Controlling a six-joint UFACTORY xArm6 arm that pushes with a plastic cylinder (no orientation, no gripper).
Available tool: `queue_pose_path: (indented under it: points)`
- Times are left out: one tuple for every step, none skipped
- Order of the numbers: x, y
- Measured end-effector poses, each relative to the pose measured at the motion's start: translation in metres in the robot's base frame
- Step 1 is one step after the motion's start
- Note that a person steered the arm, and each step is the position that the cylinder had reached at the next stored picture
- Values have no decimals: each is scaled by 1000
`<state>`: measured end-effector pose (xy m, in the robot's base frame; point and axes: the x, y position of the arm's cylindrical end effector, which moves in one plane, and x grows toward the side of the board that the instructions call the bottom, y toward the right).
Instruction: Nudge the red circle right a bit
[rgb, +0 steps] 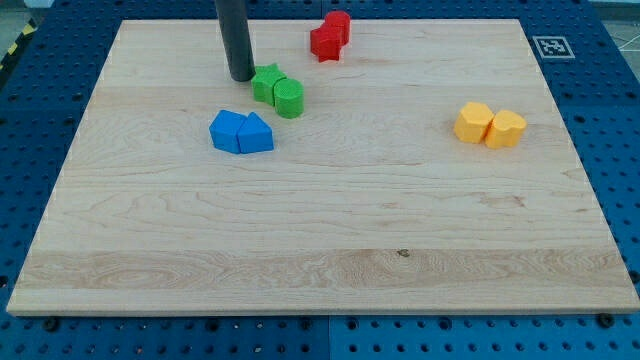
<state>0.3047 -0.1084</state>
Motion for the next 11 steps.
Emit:
queue_pose_path:
  points:
    - [-8,0]
    - [-8,22]
    - [-16,56]
    - [-44,60]
    - [-66,76]
    - [-100,90]
    - [-112,118]
    - [-111,151]
    - [-111,169]
    - [-112,182]
    - [-112,208]
